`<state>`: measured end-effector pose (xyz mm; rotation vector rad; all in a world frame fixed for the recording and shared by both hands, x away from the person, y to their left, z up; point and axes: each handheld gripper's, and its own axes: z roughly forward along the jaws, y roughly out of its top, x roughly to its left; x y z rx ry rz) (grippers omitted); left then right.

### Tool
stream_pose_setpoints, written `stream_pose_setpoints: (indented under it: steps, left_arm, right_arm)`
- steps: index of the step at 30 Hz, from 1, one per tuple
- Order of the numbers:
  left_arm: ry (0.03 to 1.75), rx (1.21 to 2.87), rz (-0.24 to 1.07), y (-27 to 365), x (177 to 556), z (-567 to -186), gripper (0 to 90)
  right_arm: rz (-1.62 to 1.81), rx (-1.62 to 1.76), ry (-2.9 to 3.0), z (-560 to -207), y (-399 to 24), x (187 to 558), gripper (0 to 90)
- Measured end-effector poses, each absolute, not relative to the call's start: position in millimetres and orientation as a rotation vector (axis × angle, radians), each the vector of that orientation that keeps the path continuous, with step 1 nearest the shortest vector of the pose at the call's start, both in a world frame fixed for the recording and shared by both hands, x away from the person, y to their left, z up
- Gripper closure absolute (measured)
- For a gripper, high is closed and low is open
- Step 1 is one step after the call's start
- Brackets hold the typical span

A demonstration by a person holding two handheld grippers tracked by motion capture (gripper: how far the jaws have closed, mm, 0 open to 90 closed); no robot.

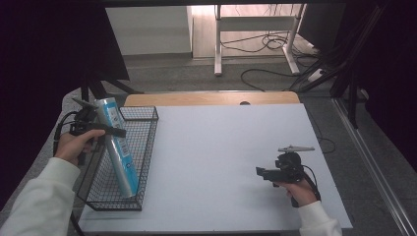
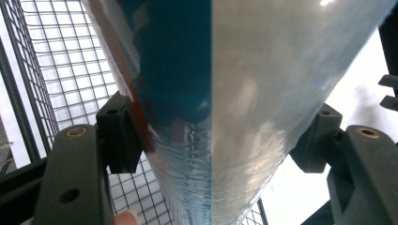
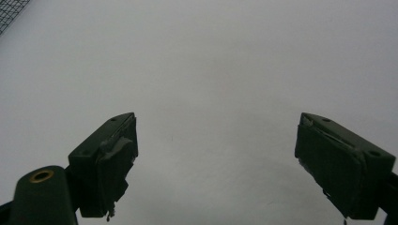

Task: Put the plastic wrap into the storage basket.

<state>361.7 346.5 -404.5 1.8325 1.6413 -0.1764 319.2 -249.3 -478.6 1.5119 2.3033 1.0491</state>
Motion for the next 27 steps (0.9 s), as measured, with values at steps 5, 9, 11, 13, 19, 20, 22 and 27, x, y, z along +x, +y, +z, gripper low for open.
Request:
stream_pose_setpoints:
  steps: [5, 9, 11, 13, 19, 20, 22, 27]
  left_arm:
    - [1.718, 1.767, -0.144, 342, 372, -416, 31.7]
    - [1.773, 1.737, -0.125, 333, 384, -429, 31.7]
    - [1.796, 1.744, -0.113, 325, 392, -437, 31.6]
    - [1.808, 1.748, -0.105, 319, 397, -441, 31.7]
    - [1.854, 1.754, -0.091, 308, 410, -456, 31.6]
    - [1.854, 1.754, -0.091, 308, 410, -456, 31.6]
    - [1.874, 1.746, -0.078, 303, 415, -463, 31.5]
    - [1.906, 1.75, -0.074, 296, 424, -479, 31.5]
  right_arm:
    - [1.048, 1.51, 2.307, -479, -248, 320, 13.9]
    - [1.048, 1.511, 2.304, -479, -248, 320, 13.9]
    - [1.05, 1.517, 2.299, -479, -250, 320, 13.9]
    - [1.046, 1.519, 2.3, -479, -251, 321, 13.9]
    - [1.045, 1.519, 2.299, -480, -251, 321, 13.9]
    - [1.045, 1.519, 2.299, -480, -251, 321, 13.9]
    - [1.044, 1.521, 2.298, -480, -251, 321, 13.9]
    - [1.041, 1.519, 2.297, -480, -251, 321, 13.9]
